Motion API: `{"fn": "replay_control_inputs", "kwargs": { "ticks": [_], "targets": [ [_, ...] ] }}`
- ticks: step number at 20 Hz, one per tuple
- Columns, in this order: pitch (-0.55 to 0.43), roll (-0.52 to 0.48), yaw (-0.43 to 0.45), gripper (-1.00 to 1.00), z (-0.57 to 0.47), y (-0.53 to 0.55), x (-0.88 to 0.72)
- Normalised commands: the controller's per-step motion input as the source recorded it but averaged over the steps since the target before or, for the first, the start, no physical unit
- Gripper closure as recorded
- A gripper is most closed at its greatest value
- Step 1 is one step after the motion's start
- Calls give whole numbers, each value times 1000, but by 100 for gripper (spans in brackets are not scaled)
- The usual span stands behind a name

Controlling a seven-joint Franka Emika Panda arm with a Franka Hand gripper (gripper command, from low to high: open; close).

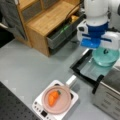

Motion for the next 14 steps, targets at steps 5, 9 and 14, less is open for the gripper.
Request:
{"fn": "replay_control_inputs", "kwargs": {
  "ticks": [5, 9, 14],
  "targets": [
    [-173, 82, -111, -100, -108, 67, -176],
    [-173, 82, -111, -100, -108, 67, -176],
    [-173, 82, -111, -100, -108, 67, -176]
  ]
}}
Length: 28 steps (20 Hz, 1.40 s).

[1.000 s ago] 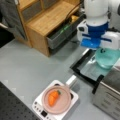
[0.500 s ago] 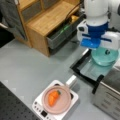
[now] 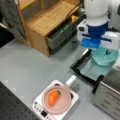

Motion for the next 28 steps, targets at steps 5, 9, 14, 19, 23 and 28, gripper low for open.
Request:
{"fn": "replay_control_inputs", "kwargs": {
  "ticks": [5, 9, 14, 19, 23, 28],
  "targets": [
    [-173, 82, -111, -100, -108, 67, -176],
    [-173, 82, -111, -100, -108, 67, -176],
    [-173, 82, -111, -100, -108, 67, -176],
    [-173, 82, -111, -100, -108, 67, -176],
    [-173, 82, -111, -100, -108, 67, -176],
    [-173, 82, -111, -100, -108, 67, -176]
  ]
}}
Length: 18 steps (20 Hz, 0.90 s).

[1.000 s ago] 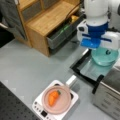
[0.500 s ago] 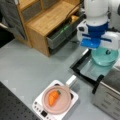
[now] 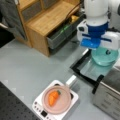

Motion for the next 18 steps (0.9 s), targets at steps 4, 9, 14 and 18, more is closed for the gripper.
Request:
{"fn": "replay_control_inputs", "kwargs": {
  "ticks": [4, 9, 14, 18],
  "targets": [
    [-173, 81, -113, -100, -108, 67, -175],
    [-110, -367, -249, -100, -65, -4, 11],
    [-65, -236, -55, -100, -3, -39, 233],
    [15, -128, 39, -100, 31, -36, 297]
  ]
}}
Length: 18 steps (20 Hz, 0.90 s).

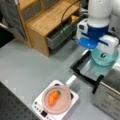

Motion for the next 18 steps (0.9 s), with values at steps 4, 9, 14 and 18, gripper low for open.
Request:
{"fn": "replay_control_inputs", "kwargs": {
  "ticks": [4, 9, 14, 18],
  "targets": [
    [48, -101, 23, -100, 86, -35, 330],
    [84, -132, 33, -100, 155, -97, 456],
    [177, -113, 54, -100, 184, -123, 559],
    [248, -81, 54, -100, 144, -82, 526]
  ]
}}
